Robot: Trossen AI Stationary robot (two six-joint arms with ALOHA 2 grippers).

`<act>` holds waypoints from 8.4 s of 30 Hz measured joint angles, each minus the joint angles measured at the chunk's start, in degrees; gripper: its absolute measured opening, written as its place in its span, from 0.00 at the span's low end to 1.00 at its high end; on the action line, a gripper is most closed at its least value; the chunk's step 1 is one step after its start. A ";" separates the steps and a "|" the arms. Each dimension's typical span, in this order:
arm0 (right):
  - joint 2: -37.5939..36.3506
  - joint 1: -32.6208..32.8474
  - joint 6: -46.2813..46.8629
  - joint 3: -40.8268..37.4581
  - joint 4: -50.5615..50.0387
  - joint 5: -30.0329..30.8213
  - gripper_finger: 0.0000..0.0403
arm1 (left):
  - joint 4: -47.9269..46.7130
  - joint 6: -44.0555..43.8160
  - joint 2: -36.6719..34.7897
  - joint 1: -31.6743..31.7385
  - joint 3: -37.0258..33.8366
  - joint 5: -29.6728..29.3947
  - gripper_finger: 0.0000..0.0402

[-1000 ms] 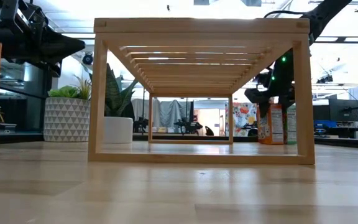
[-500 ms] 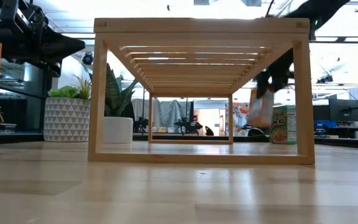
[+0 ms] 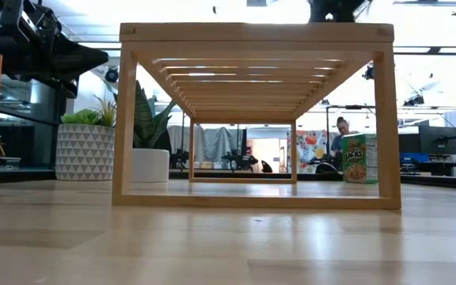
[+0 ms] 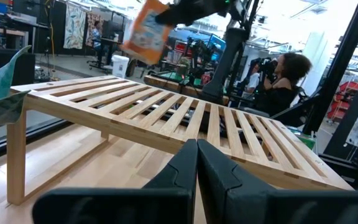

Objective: Stack cereal on shelf
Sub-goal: Put the top right orange cereal box on the shelf, then put the orange cereal box on the shelf aligned with the other orange cereal box

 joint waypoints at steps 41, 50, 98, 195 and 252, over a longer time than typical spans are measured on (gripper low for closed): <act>20.40 0.60 4.26 14.93 -13.55 3.39 0.32 | 0.01 0.01 -0.01 0.01 -0.01 0.00 0.01; 20.52 0.64 3.24 14.83 -13.38 3.58 0.44 | 0.01 0.02 0.00 0.00 -0.01 0.00 0.01; 7.97 0.64 -5.87 12.55 -28.43 1.36 0.58 | 0.01 0.02 -0.01 0.01 0.01 0.00 0.01; -30.26 19.79 -22.14 -54.07 70.48 -11.46 0.00 | 13.50 -1.31 0.22 -0.10 0.07 -2.51 0.01; -25.87 19.79 -20.39 -53.97 70.73 -11.52 0.00 | -46.88 -4.34 68.67 -37.86 52.11 0.61 0.59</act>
